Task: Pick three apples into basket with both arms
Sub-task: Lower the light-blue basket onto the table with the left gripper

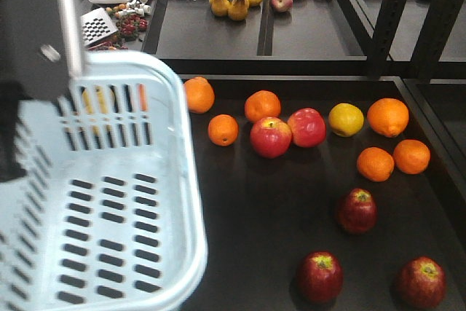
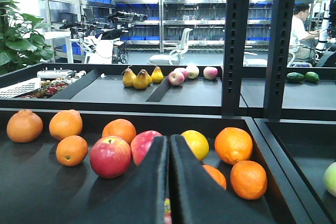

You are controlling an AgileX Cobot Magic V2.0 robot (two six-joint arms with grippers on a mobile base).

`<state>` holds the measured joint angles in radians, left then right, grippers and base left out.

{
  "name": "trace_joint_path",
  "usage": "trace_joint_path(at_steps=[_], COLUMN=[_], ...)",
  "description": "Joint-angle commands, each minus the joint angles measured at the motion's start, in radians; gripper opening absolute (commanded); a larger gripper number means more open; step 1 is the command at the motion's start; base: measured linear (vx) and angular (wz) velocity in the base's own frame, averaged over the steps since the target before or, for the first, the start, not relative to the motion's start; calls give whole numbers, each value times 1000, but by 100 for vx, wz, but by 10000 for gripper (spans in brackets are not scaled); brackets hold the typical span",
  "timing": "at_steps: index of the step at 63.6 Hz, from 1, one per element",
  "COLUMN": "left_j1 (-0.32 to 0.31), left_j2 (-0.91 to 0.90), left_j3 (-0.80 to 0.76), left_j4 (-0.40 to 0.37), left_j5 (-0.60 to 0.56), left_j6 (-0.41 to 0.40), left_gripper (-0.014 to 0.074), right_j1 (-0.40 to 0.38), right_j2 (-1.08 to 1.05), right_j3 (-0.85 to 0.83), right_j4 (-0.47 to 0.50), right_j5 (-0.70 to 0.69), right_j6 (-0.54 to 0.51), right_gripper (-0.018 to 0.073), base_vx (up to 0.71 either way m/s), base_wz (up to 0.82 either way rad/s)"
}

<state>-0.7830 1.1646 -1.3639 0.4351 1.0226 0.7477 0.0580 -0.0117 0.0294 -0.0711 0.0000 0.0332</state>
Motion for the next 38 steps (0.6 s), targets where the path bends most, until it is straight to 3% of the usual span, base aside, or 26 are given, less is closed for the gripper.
trace_joint_path(at_steps=[1,8,24,30,38], left_j1=[6,60,177,202,222], left_j2=[-16,-10,107,159,224], left_j3=[84,192,262,262,262], left_j4=[27,24,11,-33,-102], left_j5=[-244,-420,-577,-641,-720], left_j6=[-35,-82,-87,-51,53], left_gripper=[-6,-6,-6,-6,-6], right_j1=[-9,-9,-9,-9,-9], right_j2=[-13,-13,-13,-13,-13], right_j3=[12,12,12,12,12], right_j4=[-11,-11,-11,-11,-11], right_j5=[-76,-76,-76,-76,-76], right_j6=[-7,-7,-7,-7,-7], right_gripper=[-8,-8,-8,-8,-8], base_vx=[0,0,0,0,0], base_wz=[0,0,0,0,0])
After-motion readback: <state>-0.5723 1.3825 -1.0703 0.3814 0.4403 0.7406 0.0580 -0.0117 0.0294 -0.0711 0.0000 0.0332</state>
